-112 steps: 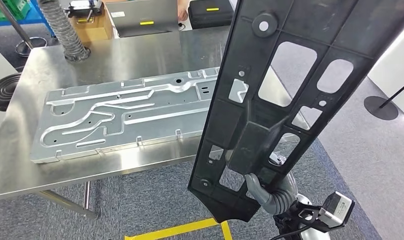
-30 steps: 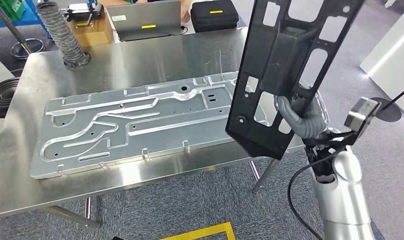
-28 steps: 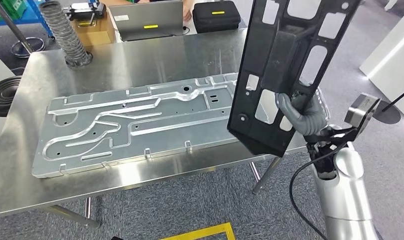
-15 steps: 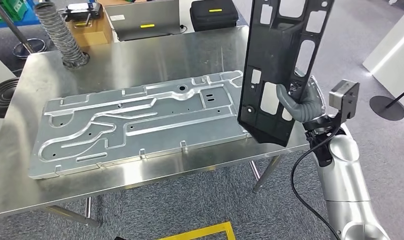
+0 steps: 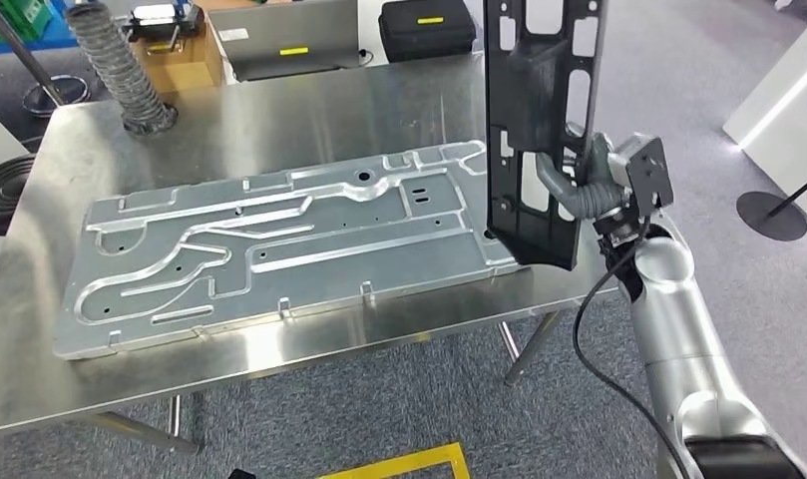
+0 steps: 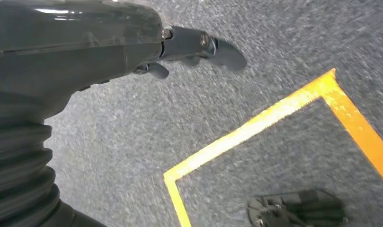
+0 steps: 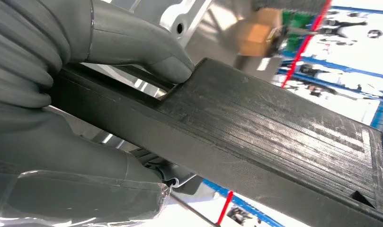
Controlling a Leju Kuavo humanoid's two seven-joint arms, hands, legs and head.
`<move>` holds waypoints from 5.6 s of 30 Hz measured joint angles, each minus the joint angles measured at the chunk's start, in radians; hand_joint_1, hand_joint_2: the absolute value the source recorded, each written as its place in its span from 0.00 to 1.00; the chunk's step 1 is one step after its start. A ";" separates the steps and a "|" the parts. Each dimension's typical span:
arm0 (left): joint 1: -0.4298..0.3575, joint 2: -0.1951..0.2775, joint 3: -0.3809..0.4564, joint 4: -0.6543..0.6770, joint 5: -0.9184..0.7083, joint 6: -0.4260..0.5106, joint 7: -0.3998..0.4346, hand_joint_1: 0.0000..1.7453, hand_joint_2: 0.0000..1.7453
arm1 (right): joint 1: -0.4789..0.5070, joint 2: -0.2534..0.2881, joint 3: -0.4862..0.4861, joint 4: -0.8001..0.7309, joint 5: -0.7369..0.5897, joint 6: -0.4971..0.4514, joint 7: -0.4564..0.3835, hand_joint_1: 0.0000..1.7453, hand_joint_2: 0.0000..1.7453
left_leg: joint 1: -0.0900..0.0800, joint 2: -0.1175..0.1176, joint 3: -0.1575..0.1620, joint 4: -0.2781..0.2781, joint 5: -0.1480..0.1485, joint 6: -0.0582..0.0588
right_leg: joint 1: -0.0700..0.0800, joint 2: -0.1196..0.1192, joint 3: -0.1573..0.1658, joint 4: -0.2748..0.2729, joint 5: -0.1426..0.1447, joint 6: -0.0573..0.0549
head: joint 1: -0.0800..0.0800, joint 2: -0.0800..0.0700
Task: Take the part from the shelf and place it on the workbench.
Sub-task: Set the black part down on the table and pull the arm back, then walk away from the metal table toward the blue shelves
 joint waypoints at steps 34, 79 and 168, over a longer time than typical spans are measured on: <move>0.002 -0.003 0.044 0.000 -0.010 -0.014 -0.017 0.00 1.00 | -0.355 -0.029 0.458 0.575 0.937 -0.562 -0.005 1.00 1.00 | 0.002 -0.001 0.008 -0.039 0.011 0.031 | -0.002 0.002 -0.038 0.052 -0.022 0.033 | 0.000 0.000; 0.001 -0.005 0.040 0.000 -0.056 0.052 -0.006 0.00 1.00 | -0.372 0.004 0.691 0.704 1.238 -0.638 0.023 1.00 1.00 | -0.003 -0.002 0.005 -0.024 -0.007 0.005 | 0.001 -0.002 -0.011 -0.014 0.022 0.001 | 0.000 0.000; 0.000 0.009 0.057 0.000 -0.074 0.049 -0.024 0.00 0.00 | -0.296 -0.068 0.548 0.735 1.232 -0.708 0.037 0.00 0.00 | -0.001 -0.001 0.024 -0.042 0.000 0.018 | 0.007 0.006 -0.011 -0.004 0.015 0.018 | 0.000 0.000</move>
